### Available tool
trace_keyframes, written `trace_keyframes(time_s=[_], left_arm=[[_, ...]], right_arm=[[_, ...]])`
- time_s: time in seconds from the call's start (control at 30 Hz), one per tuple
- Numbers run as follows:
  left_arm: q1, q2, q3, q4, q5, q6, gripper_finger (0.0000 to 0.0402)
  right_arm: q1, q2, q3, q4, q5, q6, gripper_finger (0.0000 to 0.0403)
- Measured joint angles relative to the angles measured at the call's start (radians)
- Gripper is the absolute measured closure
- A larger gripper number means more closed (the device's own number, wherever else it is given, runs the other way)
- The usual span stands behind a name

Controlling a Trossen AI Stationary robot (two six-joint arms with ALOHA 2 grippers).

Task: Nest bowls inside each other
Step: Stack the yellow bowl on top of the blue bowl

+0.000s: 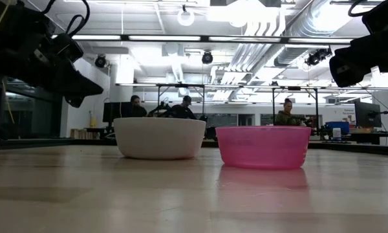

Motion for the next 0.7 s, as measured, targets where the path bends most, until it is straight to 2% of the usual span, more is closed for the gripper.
trace_keyframes(time_s=[0.37, 0.7], left_arm=[[0.0, 0.0, -0.003, -0.095, -0.123, 0.011, 0.0382], [0.0, -0.034, -0.003, -0.177, -0.189, -0.007, 0.0382]], right_arm=[[0.0, 0.0, 0.0, 0.0, 0.0, 0.0, 0.0293], [0.0, 0.0, 0.0, 0.0, 0.0, 0.0, 0.0293]])
